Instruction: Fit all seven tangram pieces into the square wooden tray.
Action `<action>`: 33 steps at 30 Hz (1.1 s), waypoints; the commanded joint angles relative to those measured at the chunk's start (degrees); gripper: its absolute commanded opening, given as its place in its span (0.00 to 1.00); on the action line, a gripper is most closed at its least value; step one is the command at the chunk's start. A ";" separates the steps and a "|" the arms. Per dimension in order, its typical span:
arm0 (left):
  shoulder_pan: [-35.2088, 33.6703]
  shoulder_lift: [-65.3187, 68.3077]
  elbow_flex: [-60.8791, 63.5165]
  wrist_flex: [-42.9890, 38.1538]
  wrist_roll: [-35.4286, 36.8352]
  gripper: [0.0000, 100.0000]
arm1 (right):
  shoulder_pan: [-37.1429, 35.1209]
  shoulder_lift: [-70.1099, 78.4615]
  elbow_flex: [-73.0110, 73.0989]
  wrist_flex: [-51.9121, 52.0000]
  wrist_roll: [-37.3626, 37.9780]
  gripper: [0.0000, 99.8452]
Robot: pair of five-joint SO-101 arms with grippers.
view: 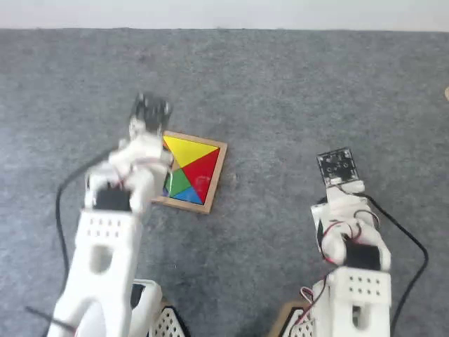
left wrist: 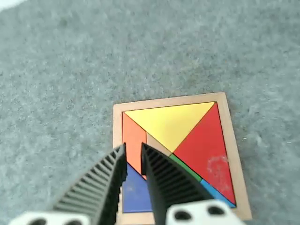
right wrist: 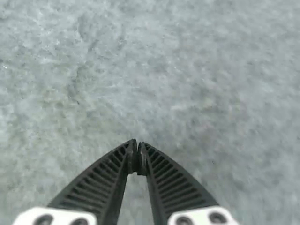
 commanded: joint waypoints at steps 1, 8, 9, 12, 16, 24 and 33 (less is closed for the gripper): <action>-0.18 -8.53 10.95 -8.35 -0.44 0.06 | 0.57 -10.59 0.26 9.36 -0.62 0.01; -0.09 -13.54 18.95 -8.44 -0.26 0.06 | 0.57 -30.20 10.73 13.85 -1.14 0.01; 0.09 -13.80 19.91 -8.44 -0.26 0.06 | 0.66 -30.90 12.04 13.67 -1.14 0.01; 0.35 -14.51 22.81 -9.85 -0.26 0.06 | 0.66 -28.53 13.27 13.49 -1.14 0.01; -0.09 -15.91 28.00 -18.02 -0.26 0.06 | 0.75 -29.76 14.95 14.02 -1.05 0.01; -0.09 -23.03 34.77 -23.12 2.20 0.06 | 0.75 -29.85 16.00 14.11 -0.70 0.01; -0.09 -33.58 35.65 -17.58 11.87 0.06 | 0.48 -29.85 16.00 14.20 -0.70 0.01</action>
